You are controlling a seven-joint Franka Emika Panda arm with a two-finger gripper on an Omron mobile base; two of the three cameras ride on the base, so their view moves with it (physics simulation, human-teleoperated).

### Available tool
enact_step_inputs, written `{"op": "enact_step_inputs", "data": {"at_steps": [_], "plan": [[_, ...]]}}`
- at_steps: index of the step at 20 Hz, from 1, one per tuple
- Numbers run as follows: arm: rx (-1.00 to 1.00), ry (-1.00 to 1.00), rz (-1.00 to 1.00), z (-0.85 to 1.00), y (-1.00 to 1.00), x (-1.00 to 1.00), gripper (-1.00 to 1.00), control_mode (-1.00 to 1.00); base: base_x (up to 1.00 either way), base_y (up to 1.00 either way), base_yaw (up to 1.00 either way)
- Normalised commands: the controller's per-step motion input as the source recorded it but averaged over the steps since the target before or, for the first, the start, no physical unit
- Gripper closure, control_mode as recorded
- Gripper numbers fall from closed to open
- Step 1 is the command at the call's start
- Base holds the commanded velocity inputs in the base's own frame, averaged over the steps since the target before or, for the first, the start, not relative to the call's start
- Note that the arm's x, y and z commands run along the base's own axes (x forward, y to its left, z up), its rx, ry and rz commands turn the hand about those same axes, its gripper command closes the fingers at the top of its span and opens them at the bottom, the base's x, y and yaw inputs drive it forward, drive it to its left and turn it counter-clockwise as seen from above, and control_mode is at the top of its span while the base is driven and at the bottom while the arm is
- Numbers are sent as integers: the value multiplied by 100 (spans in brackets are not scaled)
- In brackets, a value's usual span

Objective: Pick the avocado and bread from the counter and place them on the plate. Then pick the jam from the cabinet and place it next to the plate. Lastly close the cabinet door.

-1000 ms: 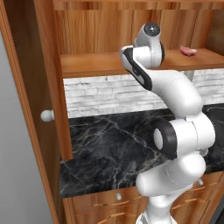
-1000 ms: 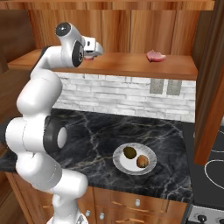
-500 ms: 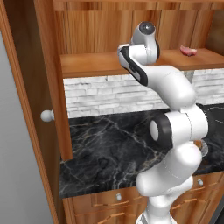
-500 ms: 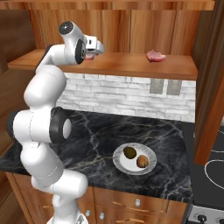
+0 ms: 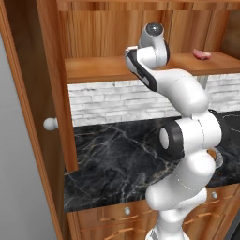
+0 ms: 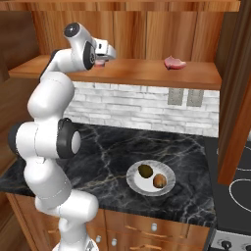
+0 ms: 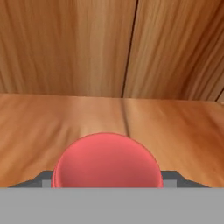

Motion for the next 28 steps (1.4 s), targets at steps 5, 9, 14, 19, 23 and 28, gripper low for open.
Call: {"op": "enact_step_inputs", "data": {"at_steps": [5,9,14,19,23,28], "plan": [[1,-3,-7,-3,0,-31,100,-100,0,0,0],[3,-9,-5,6,0,-69,100,-100,0,0,0],[2,-13,-2,29,0,-87,100,-100,0,0,0],[1,-13,0,29,0,-93,100,-100,0,0,0],[0,-9,-1,15,0,-90,100,-100,0,0,0],[0,-1,0,-3,-2,-80,100,-100,0,0,0]]}}
